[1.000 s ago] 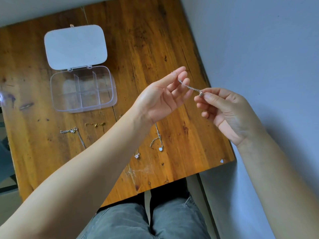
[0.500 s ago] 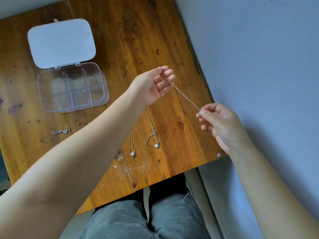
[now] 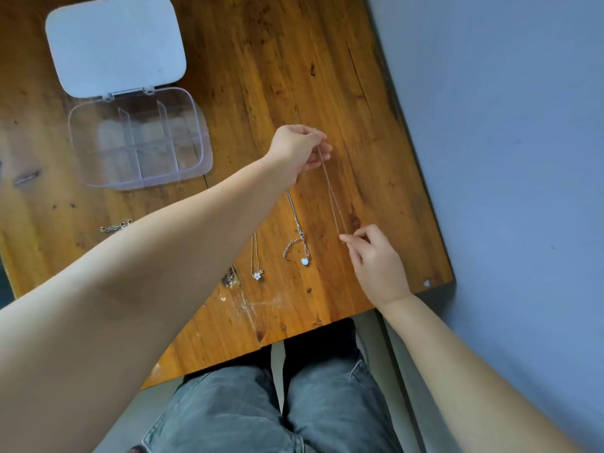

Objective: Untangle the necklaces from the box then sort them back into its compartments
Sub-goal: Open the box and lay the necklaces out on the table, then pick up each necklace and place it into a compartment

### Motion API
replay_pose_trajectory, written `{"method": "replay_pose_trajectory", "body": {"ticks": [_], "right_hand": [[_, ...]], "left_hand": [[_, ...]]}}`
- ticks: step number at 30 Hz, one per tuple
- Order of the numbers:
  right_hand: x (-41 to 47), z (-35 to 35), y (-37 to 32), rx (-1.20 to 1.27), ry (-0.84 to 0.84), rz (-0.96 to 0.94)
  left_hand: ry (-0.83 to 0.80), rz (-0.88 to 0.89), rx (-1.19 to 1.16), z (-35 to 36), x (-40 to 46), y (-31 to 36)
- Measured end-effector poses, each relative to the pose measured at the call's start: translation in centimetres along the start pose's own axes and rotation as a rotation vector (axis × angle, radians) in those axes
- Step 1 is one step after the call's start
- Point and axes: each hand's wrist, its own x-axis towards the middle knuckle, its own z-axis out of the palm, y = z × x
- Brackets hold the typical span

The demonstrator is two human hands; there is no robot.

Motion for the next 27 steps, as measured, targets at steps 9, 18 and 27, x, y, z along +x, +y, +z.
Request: {"method": "replay_pose_trajectory", "body": {"ticks": [9, 18, 27], "right_hand": [[-2.0, 1.5, 0.7, -0.249, -0.020, -0.098], [-0.7, -0.7, -0.3, -0.092, -0.038, -0.020], [5.0, -0.6, -7.5, -0.026, -0.082, -0.204]], "left_hand": [[-0.011, 0.092, 0.076, 0.5, 1.1, 0.2], [0.018, 0.110, 0.267, -1.8, 0.3, 0.5], [0.039, 0.148, 0.233, -14.5, -7.1, -5.5]]}}
